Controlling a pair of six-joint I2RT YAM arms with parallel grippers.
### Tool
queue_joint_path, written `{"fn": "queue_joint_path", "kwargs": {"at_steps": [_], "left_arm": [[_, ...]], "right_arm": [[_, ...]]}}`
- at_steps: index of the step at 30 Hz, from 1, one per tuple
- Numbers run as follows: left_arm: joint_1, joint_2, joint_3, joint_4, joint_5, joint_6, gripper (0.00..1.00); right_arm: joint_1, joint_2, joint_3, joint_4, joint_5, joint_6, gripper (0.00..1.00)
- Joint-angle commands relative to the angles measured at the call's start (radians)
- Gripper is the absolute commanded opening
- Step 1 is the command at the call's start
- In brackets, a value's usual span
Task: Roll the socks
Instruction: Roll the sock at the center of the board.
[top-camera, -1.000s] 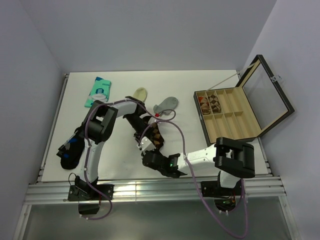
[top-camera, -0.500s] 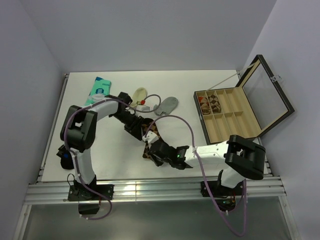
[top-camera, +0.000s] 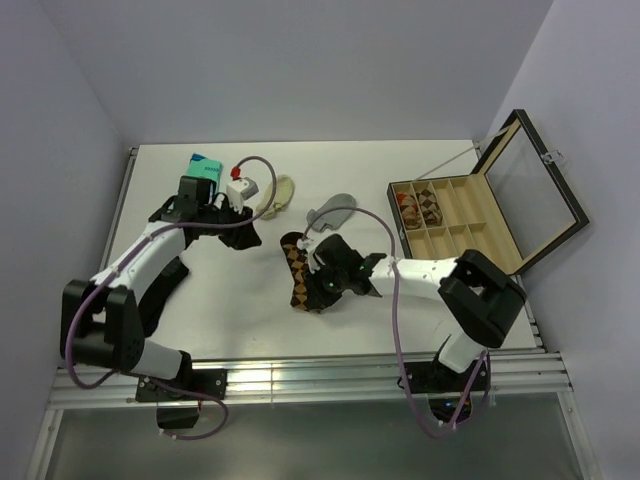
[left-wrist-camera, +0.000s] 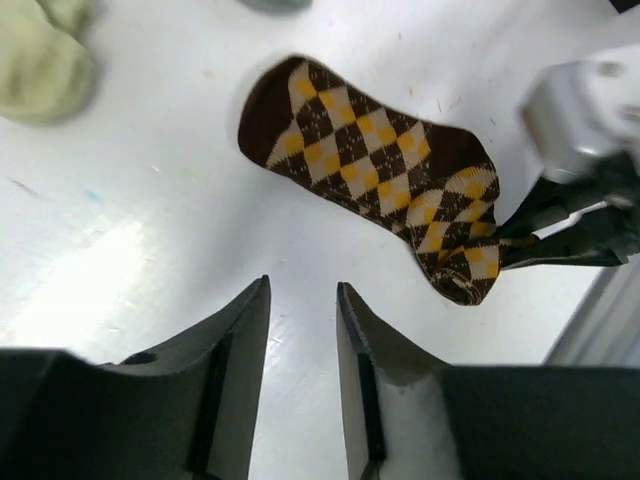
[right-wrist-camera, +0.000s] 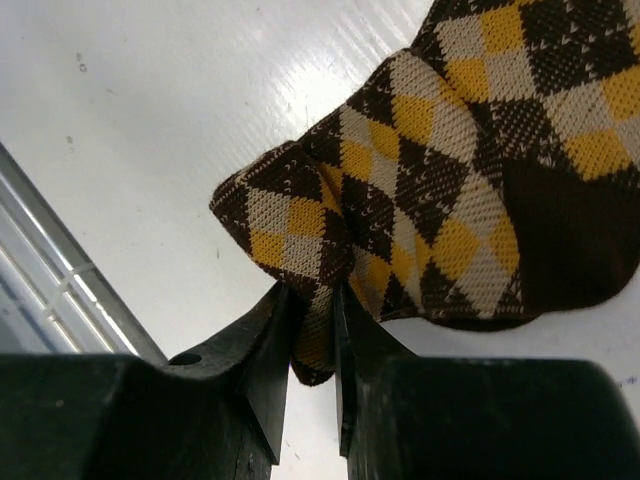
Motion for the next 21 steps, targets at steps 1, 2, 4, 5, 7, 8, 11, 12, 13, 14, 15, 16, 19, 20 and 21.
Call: {"fn": "queue_joint_path", "kwargs": {"at_steps": [1,2,4,5,7,8,11,12,13,14,15,16,19,20,21], "left_arm": [[-0.002,-0.118,-0.073,0.135,-0.027,0.018,0.4],[-0.002,-0.156,-0.087,0.152,-0.025,0.027,0.43],[-0.019,-0.186,-0.116,0.158,-0.049,0.088,0.49],[-0.033,-0.212,-0.127,0.158,-0.06,0.136,0.51],[-0.091,-0.238,-0.169,0.161,-0.1,0.18,0.53],[-0.117,-0.266,-0.188,0.163,-0.141,0.205,0.53],[-0.237,-0.325,-0.281,0.217,-0.236,0.283,0.55],[-0.263,-0.338,-0.303,0.229,-0.241,0.314,0.55],[-0.301,-0.35,-0.339,0.256,-0.244,0.325,0.56],[-0.313,-0.364,-0.355,0.264,-0.244,0.332,0.57],[-0.327,-0.369,-0.366,0.266,-0.235,0.357,0.58],[-0.355,-0.372,-0.387,0.281,-0.238,0.363,0.59],[-0.427,-0.369,-0.433,0.316,-0.281,0.389,0.69],[-0.448,-0.362,-0.441,0.329,-0.292,0.41,0.69],[-0.497,-0.358,-0.449,0.342,-0.33,0.408,0.68]], "right_arm": [[-0.058,0.076,0.109,-0.132,-0.173,-0.047,0.19],[-0.073,0.096,0.133,-0.158,-0.243,-0.064,0.19],[-0.121,0.159,0.195,-0.233,-0.299,-0.081,0.19],[-0.132,0.179,0.215,-0.256,-0.366,-0.101,0.19],[-0.153,0.227,0.261,-0.31,-0.385,-0.099,0.2],[-0.161,0.245,0.272,-0.327,-0.406,-0.099,0.2],[-0.204,0.291,0.292,-0.345,-0.497,-0.086,0.2],[-0.213,0.302,0.292,-0.342,-0.537,-0.084,0.2],[-0.221,0.307,0.294,-0.342,-0.549,-0.081,0.2],[-0.236,0.311,0.297,-0.341,-0.563,-0.07,0.2],[-0.242,0.319,0.298,-0.336,-0.575,-0.066,0.2],[-0.248,0.322,0.295,-0.33,-0.604,-0.058,0.21],[-0.262,0.349,0.315,-0.342,-0.611,-0.053,0.22],[-0.264,0.359,0.32,-0.35,-0.614,-0.052,0.22],[-0.264,0.369,0.326,-0.353,-0.608,-0.047,0.22]]}}
